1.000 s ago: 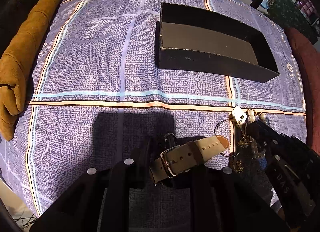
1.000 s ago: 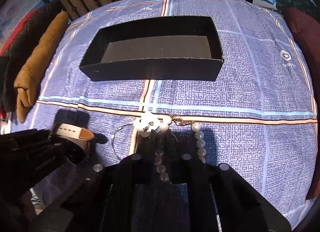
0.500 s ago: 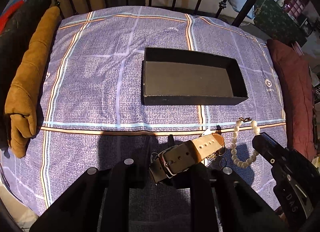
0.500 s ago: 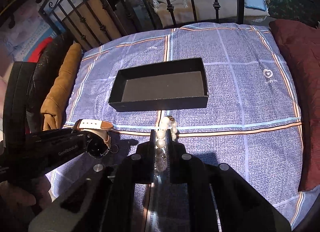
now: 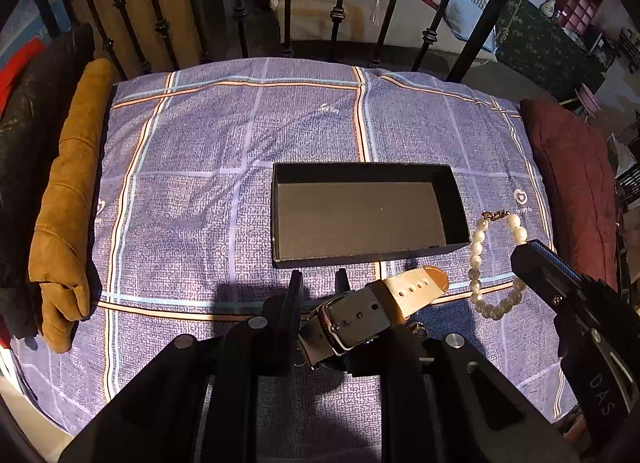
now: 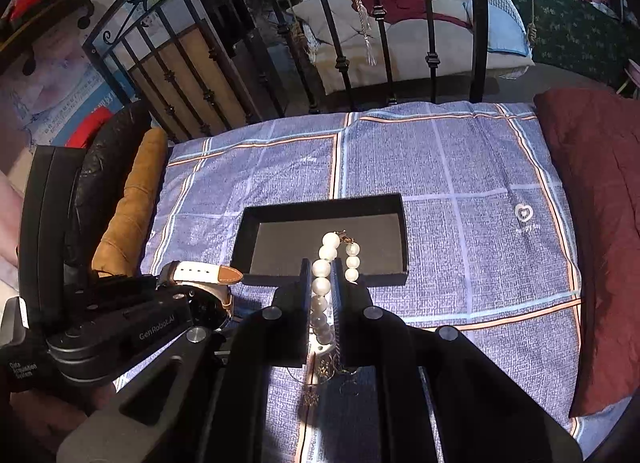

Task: Organize jewelry
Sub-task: 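Carry the pearl bracelet and watch toward the black box with both grippers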

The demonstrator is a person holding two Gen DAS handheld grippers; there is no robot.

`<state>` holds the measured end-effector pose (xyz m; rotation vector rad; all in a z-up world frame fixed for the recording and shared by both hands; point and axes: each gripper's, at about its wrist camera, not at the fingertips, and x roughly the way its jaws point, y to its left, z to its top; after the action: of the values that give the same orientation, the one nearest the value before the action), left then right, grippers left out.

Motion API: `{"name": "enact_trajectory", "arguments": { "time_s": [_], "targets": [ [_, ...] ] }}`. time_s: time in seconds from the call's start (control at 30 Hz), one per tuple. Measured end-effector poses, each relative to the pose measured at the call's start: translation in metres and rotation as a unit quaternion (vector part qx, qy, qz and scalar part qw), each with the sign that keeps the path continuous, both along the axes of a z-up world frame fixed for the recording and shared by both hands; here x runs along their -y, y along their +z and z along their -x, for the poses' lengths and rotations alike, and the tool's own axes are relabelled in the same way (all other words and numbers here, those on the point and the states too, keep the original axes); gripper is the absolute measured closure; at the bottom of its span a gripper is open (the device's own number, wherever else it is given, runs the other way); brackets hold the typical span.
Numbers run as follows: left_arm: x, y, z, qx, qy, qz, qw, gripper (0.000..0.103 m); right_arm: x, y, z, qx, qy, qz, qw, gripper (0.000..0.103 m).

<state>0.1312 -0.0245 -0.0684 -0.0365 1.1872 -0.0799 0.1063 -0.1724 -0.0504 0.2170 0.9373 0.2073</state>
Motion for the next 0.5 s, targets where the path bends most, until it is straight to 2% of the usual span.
{"name": "enact_trajectory", "arguments": {
  "time_s": [0.23,0.5],
  "targets": [
    [0.005,0.012,-0.016,0.02,-0.001,-0.009,0.9998,0.087,0.0,0.009,-0.021,0.015,-0.004,0.01,1.0,0.093],
    [0.013,0.009,-0.035,0.032,-0.007,-0.017,0.9993,0.087,0.0,0.002,-0.042,0.013,-0.002,0.019,1.0,0.093]
  ]
}}
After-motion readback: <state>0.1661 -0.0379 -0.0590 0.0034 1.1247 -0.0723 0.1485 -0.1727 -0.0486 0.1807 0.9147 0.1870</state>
